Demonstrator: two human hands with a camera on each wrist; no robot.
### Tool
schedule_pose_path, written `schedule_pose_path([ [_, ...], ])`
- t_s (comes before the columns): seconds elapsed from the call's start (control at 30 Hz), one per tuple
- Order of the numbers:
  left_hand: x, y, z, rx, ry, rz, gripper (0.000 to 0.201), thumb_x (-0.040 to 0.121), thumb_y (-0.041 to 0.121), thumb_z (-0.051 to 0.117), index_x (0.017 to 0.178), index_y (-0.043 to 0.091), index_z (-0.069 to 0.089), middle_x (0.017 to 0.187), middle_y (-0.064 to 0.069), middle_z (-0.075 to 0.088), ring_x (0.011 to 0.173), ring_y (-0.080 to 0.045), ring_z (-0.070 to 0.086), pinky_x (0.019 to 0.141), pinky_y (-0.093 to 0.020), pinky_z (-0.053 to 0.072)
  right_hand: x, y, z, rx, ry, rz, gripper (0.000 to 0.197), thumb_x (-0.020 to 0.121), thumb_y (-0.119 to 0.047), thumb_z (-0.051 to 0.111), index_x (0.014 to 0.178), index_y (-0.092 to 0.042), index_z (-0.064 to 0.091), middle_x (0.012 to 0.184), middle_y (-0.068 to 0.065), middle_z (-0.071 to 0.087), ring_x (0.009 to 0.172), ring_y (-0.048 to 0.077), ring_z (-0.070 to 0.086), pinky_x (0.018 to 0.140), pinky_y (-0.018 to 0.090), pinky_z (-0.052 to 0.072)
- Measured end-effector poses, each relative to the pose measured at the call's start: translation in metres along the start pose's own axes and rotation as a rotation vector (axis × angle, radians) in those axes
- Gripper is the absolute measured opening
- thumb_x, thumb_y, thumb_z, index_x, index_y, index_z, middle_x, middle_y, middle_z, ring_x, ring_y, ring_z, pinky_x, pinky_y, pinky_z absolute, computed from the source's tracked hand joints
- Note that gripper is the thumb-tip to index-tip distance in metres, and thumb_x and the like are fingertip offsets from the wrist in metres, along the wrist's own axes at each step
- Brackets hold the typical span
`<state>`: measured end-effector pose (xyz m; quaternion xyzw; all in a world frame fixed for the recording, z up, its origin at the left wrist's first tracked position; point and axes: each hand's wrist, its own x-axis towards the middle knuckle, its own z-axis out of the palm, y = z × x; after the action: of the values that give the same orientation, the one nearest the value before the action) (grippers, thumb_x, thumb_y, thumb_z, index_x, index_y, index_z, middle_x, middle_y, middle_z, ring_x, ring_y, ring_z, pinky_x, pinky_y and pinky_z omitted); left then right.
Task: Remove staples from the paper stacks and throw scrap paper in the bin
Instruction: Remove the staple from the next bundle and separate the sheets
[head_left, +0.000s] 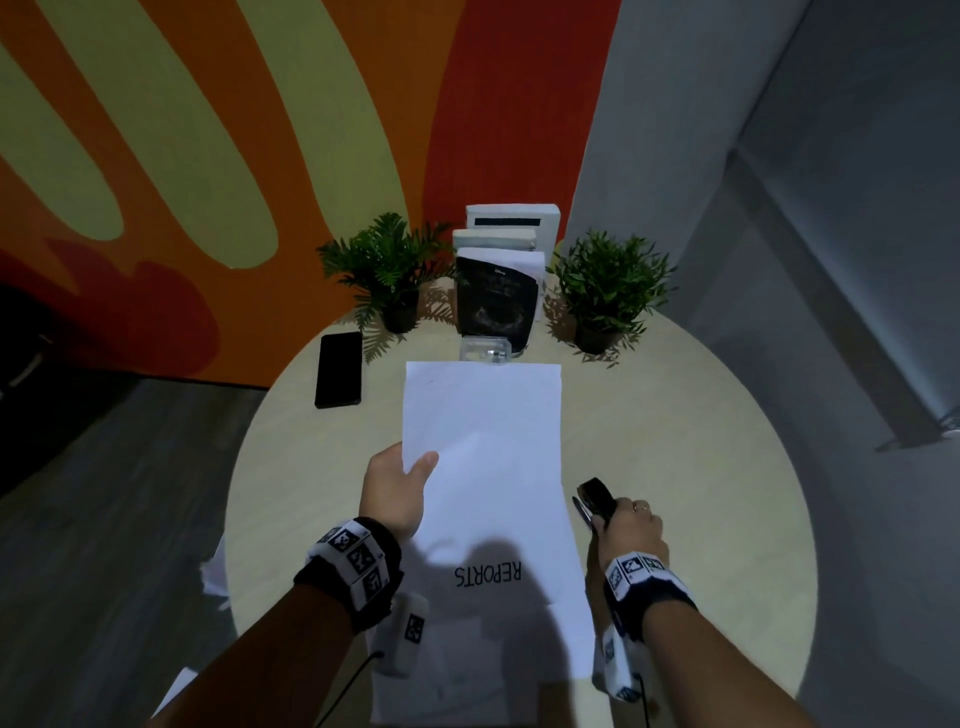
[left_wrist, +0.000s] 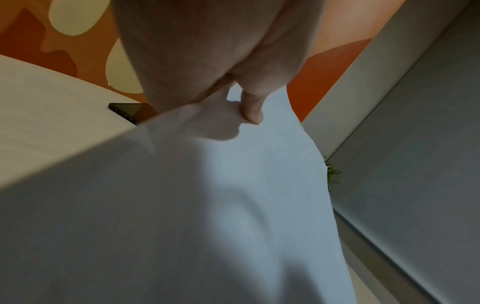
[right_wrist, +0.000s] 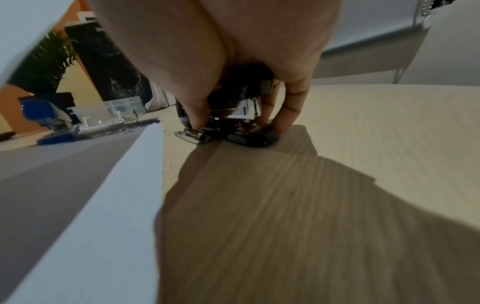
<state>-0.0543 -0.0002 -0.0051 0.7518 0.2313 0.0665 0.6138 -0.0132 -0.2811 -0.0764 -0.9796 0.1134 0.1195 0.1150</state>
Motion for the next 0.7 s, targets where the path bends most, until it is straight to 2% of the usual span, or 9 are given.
schedule_pose_path([
  [0.07,0.001,-0.002,0.001,0.015,-0.01,-0.006,0.024,0.1,0.013,0.058,0.121,0.016,0.069,0.116,0.004,0.073,0.11,-0.018,0.068,0.1,-0.037,0.051,0.002,-0.007,-0.009,0.109,-0.008,0.016,0.033,0.096,-0.034,0.052,0.115,-0.007,0.052,0.114,0.013,0.059,0.106,0.033,0.055,0.081,0.039,0.05],
  [0.13,0.001,-0.003,0.001,0.026,-0.031,-0.007,0.026,0.1,0.014,0.058,0.124,0.017,0.068,0.119,0.005,0.072,0.113,-0.017,0.067,0.103,-0.037,0.049,0.003,-0.018,-0.027,0.292,0.007,0.052,0.031,0.095,-0.03,0.054,0.113,-0.005,0.051,0.103,0.016,0.063,0.092,0.034,0.062,0.07,0.034,0.047],
  [0.23,-0.002,-0.004,0.0,0.035,-0.065,-0.004,0.027,0.1,0.013,0.057,0.126,0.016,0.067,0.121,0.007,0.071,0.116,-0.015,0.065,0.105,-0.035,0.048,0.003,-0.036,-0.064,0.622,0.117,0.076,0.028,0.09,-0.023,0.06,0.112,-0.009,0.051,0.087,0.011,0.062,0.073,0.029,0.058,0.064,0.029,0.042],
  [0.3,-0.004,-0.003,-0.001,0.042,-0.082,0.011,0.028,0.101,0.012,0.057,0.126,0.013,0.067,0.12,0.006,0.071,0.114,-0.014,0.065,0.102,-0.031,0.048,0.004,-0.048,-0.091,0.801,0.199,0.029,0.031,0.091,-0.028,0.061,0.116,-0.012,0.053,0.086,0.006,0.059,0.078,0.028,0.057,0.068,0.028,0.039],
  [0.37,-0.009,-0.001,-0.002,0.033,-0.11,0.013,0.027,0.101,0.01,0.056,0.125,0.012,0.067,0.118,0.006,0.071,0.11,-0.01,0.066,0.096,-0.025,0.047,0.005,-0.06,-0.115,0.951,0.264,-0.059,0.034,0.096,-0.037,0.054,0.12,-0.012,0.055,0.094,0.003,0.06,0.087,0.024,0.056,0.074,0.027,0.037],
  [0.5,-0.012,-0.002,-0.001,0.015,-0.148,0.014,0.025,0.1,0.01,0.056,0.122,0.014,0.069,0.114,0.012,0.074,0.106,0.0,0.068,0.092,-0.024,0.051,0.005,-0.083,-0.151,1.171,0.344,-0.179,0.035,0.099,-0.033,0.048,0.128,-0.013,0.044,0.107,-0.007,0.058,0.1,0.013,0.055,0.084,0.024,0.038],
  [0.57,-0.013,-0.001,0.0,-0.007,-0.159,0.004,0.026,0.101,0.009,0.056,0.122,0.013,0.069,0.114,0.009,0.075,0.107,-0.006,0.07,0.094,-0.028,0.053,0.005,-0.091,-0.16,1.17,0.339,-0.218,0.039,0.099,-0.033,0.048,0.133,-0.014,0.04,0.107,-0.01,0.056,0.098,0.007,0.053,0.077,0.014,0.038],
  [0.63,-0.013,0.001,0.002,-0.04,-0.163,0.01,0.025,0.101,0.008,0.056,0.121,0.014,0.07,0.114,0.007,0.076,0.107,-0.008,0.071,0.092,-0.028,0.053,0.004,-0.097,-0.164,1.106,0.327,-0.239,0.041,0.1,-0.034,0.048,0.134,-0.012,0.039,0.107,-0.007,0.056,0.096,0.01,0.052,0.071,0.015,0.036],
  [0.7,-0.015,0.004,0.002,-0.068,-0.163,0.015,0.024,0.101,0.006,0.055,0.116,0.017,0.07,0.111,0.007,0.077,0.104,-0.008,0.072,0.087,-0.024,0.054,0.006,-0.1,-0.162,1.062,0.318,-0.232,0.043,0.099,-0.036,0.047,0.133,-0.01,0.04,0.108,-0.002,0.056,0.098,0.016,0.052,0.076,0.018,0.034],
])
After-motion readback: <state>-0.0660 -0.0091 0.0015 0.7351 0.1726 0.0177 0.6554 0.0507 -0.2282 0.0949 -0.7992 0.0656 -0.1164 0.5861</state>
